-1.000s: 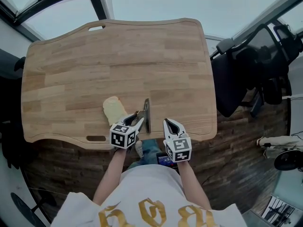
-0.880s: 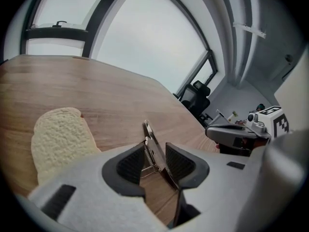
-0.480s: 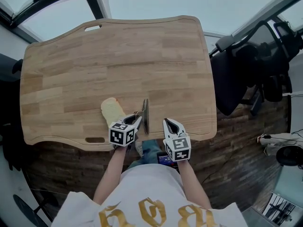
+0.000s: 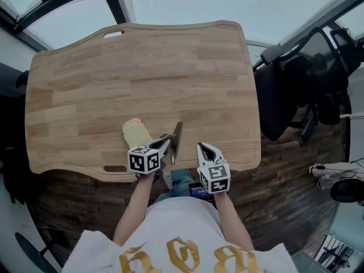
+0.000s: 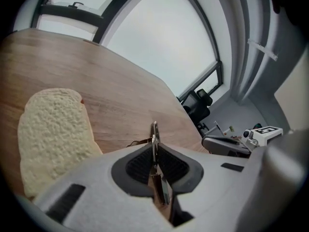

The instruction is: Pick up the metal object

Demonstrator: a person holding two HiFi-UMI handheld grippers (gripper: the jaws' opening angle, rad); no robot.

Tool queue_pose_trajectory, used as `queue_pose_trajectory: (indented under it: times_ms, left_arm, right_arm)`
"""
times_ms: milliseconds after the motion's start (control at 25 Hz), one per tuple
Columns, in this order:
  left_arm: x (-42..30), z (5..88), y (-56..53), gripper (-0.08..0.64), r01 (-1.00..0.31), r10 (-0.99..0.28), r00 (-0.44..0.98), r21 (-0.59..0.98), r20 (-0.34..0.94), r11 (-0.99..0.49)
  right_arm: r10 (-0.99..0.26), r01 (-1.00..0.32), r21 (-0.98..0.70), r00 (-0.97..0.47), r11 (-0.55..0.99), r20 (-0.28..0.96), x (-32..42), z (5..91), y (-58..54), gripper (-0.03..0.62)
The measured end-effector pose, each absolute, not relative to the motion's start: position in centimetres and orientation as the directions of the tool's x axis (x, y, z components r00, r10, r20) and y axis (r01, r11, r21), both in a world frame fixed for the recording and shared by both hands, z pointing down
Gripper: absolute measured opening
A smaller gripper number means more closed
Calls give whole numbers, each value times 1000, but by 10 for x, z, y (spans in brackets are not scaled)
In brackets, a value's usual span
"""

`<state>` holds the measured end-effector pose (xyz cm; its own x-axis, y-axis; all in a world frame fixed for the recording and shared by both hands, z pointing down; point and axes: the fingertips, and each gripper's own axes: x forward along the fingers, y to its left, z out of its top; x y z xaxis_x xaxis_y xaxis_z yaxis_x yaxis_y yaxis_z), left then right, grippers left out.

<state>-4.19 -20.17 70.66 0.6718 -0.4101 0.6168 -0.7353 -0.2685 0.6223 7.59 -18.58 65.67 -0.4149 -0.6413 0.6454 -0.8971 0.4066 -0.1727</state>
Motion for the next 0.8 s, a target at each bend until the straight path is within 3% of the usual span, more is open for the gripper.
queue_pose_trajectory:
  times_ms: [280, 800]
  left_arm:
    - [-43, 706, -202, 28, -677, -449, 695, 722, 561, -145]
    - [-41, 691, -200, 23, -684, -465, 697, 701, 545, -203]
  right_arm:
    - [-646, -895, -185, -423, 405, 635, 74, 652, -188, 11]
    - [-666, -898, -215, -430, 383, 610, 81, 643, -185, 11]
